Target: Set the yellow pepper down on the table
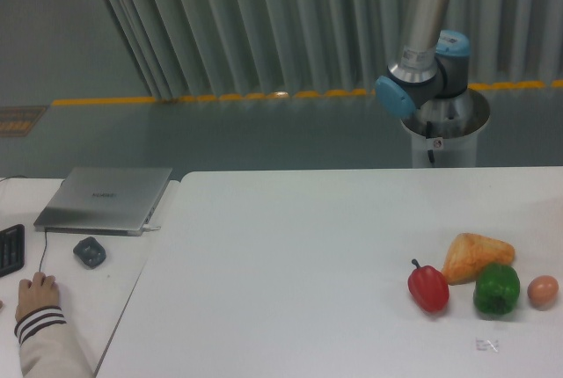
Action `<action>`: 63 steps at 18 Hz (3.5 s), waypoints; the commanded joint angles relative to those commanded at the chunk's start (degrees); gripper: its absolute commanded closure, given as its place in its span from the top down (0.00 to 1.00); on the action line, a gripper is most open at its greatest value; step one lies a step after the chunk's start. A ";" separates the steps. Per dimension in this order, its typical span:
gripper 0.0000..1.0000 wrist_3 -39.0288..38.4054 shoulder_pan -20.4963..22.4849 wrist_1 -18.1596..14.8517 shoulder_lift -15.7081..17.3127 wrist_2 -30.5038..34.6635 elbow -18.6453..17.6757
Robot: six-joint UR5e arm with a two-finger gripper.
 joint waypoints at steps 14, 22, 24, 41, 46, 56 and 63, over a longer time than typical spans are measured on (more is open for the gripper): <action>1.00 2.74 -1.14 3.43 -3.60 1.24 -0.09; 1.00 2.56 -1.14 3.43 -4.83 1.42 -0.70; 1.00 2.48 -1.14 3.43 -4.92 1.42 -0.70; 0.84 0.10 -2.55 4.31 -7.03 4.05 -1.84; 0.41 -0.07 -2.29 4.31 -6.86 3.96 -1.93; 0.36 -4.01 -3.60 1.25 -1.33 1.94 -0.70; 0.38 -19.73 -11.06 -5.96 4.91 -1.13 -1.40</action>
